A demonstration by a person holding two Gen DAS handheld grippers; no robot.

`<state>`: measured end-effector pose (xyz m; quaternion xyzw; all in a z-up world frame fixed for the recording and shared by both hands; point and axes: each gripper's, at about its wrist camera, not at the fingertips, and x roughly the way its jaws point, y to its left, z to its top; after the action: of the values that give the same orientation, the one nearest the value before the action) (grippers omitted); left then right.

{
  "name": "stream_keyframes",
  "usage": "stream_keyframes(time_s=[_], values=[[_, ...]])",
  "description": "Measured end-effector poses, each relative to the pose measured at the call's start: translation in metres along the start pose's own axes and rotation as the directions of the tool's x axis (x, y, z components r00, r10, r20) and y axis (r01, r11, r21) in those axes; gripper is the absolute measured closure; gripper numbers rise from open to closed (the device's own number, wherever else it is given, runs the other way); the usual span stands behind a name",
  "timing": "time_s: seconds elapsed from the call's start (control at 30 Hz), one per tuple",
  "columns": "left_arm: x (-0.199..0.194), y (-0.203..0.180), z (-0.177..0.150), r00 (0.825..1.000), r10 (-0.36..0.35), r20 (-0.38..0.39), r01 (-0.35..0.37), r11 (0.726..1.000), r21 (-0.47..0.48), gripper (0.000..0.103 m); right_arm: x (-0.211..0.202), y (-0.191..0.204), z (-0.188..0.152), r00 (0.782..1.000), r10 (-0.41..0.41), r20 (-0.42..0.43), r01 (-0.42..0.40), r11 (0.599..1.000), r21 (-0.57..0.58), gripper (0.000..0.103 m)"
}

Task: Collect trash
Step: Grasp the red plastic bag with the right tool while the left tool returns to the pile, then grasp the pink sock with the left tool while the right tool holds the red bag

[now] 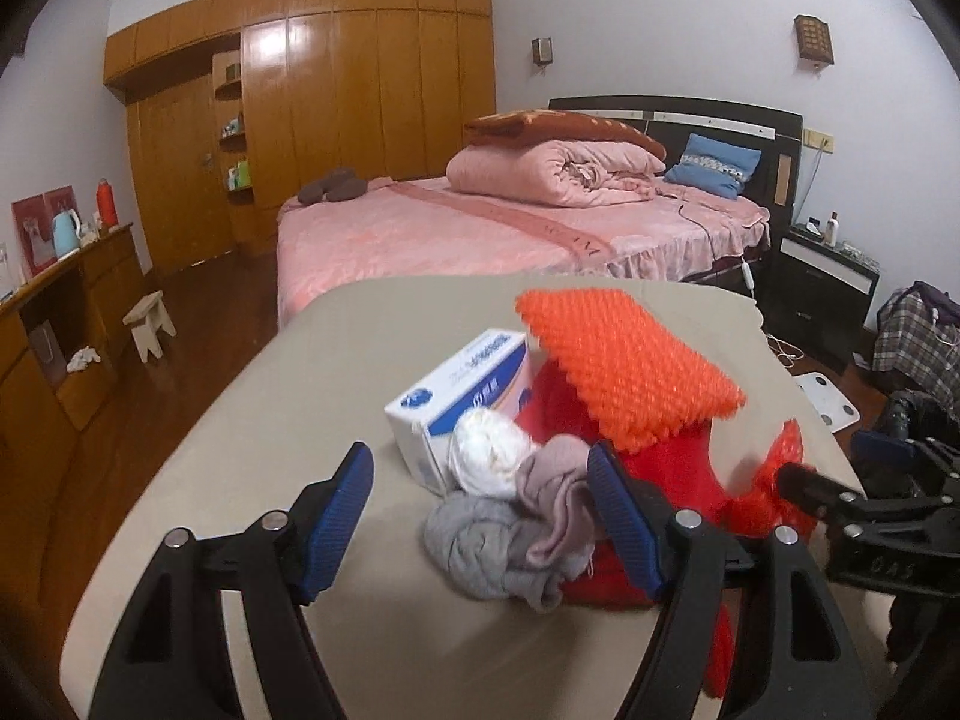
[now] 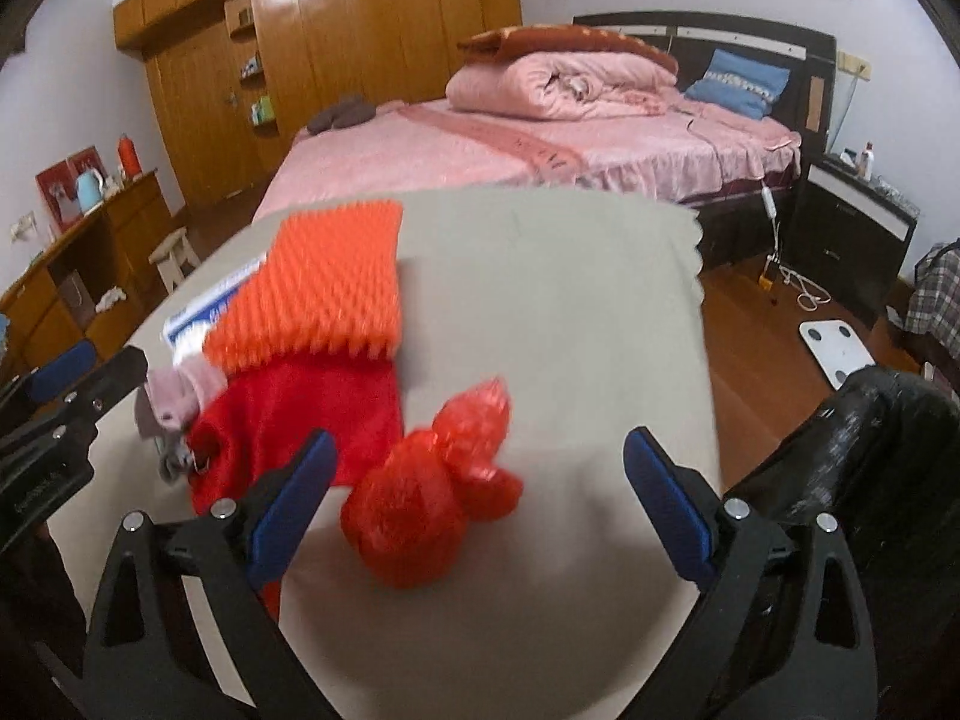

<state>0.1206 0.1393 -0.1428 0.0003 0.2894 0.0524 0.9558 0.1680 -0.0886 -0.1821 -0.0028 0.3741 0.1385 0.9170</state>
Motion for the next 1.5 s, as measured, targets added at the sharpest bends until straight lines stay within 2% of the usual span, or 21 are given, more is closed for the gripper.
stream_keyframes(time_s=[0.13, 0.23, 0.3, 0.37, 0.4, 0.7, 0.97, 1.13, 1.33, 1.5], values=[[0.002, -0.003, -0.010, 1.000, -0.010, -0.014, 0.010, 1.000, -0.004, 0.030, 0.010, 0.006, -0.010, 0.999, 0.006, -0.034, -0.006, 1.000, -0.014, 0.020], [0.000, -0.008, -0.016, 1.000, -0.015, -0.020, 0.015, 1.000, -0.007, 0.030, 0.014, 0.008, -0.014, 0.997, 0.049, -0.062, -0.050, 0.999, -0.017, 0.028], [-0.002, -0.008, -0.020, 1.000, -0.020, -0.022, 0.020, 1.000, -0.004, 0.030, 0.016, 0.013, -0.014, 0.994, 0.086, -0.074, -0.088, 0.996, -0.032, 0.040], [-0.003, -0.011, -0.024, 0.999, -0.023, -0.031, 0.023, 1.000, 0.005, 0.030, 0.017, 0.017, -0.016, 0.987, 0.128, -0.096, -0.132, 0.990, -0.041, 0.064], [-0.004, -0.011, -0.027, 0.999, -0.024, -0.035, 0.024, 1.000, 0.009, 0.030, 0.017, 0.019, -0.016, 0.985, 0.139, -0.103, -0.145, 0.988, -0.044, 0.066], [-0.006, -0.019, -0.026, 0.999, -0.036, -0.028, 0.036, 0.999, 0.005, 0.031, -0.001, 0.006, -0.011, 0.991, 0.116, -0.066, -0.117, 0.993, -0.022, 0.067], [0.008, -0.040, -0.018, 0.996, -0.078, -0.033, 0.078, 0.997, 0.023, 0.052, -0.012, -0.006, -0.005, 0.995, 0.095, -0.039, -0.096, 0.995, -0.009, 0.067], [0.016, -0.048, -0.017, 0.994, -0.087, -0.060, 0.089, 0.996, 0.031, 0.085, -0.014, -0.011, -0.004, 0.995, 0.096, -0.036, -0.096, 0.995, -0.004, 0.067], [0.007, -0.044, -0.013, 0.995, -0.097, -0.034, 0.098, 0.995, 0.006, 0.093, -0.021, -0.010, -0.002, 0.994, 0.105, -0.023, -0.105, 0.994, -0.002, 0.067], [-0.014, -0.044, -0.001, 0.995, -0.103, 0.016, 0.104, 0.995, -0.001, 0.093, -0.035, -0.011, 0.004, 0.993, 0.116, 0.006, -0.116, 0.993, -0.003, 0.067]])
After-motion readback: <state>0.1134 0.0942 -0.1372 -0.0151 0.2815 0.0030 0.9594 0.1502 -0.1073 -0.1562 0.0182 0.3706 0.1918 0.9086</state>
